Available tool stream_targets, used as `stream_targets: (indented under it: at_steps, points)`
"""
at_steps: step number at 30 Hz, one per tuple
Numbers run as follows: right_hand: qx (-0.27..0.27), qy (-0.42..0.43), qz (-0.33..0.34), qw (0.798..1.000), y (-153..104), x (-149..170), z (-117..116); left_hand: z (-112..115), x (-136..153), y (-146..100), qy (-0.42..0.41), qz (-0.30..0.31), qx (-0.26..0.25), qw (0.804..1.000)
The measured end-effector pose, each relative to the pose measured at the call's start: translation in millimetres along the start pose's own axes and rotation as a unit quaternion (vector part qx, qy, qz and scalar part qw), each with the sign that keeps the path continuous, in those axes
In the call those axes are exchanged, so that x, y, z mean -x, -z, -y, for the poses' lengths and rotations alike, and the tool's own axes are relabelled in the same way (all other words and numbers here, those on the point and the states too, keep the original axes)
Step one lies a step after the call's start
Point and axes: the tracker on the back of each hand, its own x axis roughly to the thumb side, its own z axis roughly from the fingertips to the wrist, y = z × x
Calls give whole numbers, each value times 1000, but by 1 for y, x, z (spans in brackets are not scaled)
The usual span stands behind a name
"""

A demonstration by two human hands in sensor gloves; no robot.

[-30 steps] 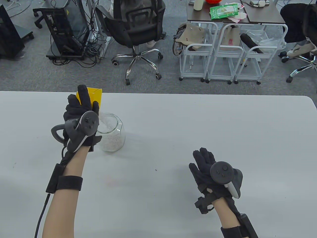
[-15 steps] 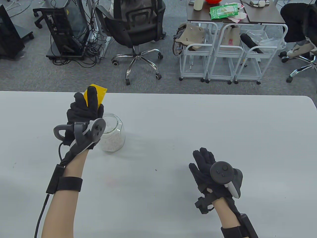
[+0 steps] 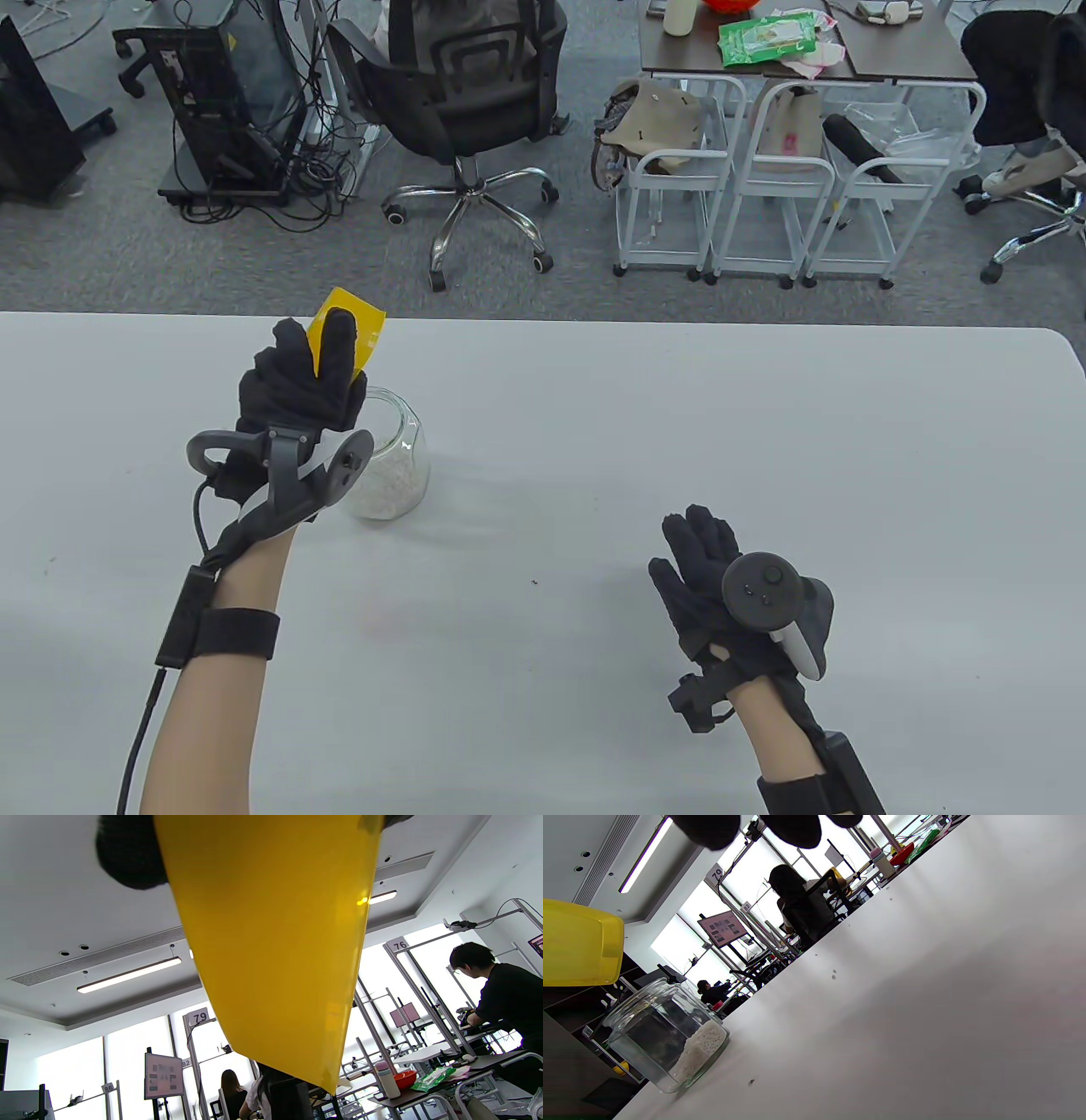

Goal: Pour rice from plastic food container into glass jar

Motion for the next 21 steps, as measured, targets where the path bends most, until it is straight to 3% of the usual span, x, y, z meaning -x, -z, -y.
stream_targets:
  at_steps: [3,14,17,21]
  points:
    - [0,1,0,1000,0,1,1,0,0,-1,-1,1,0,1000]
    - [0,3,-1,1000,0,1,1,5,15,-2,-97,-100,27,990]
    - [-1,4,-1,1000,-1,1,1,7,21,-2,-152,-158,48,975]
    - [-3,8,-2,1000,-1,2,1,11,29,-3,-244,-238,76,937]
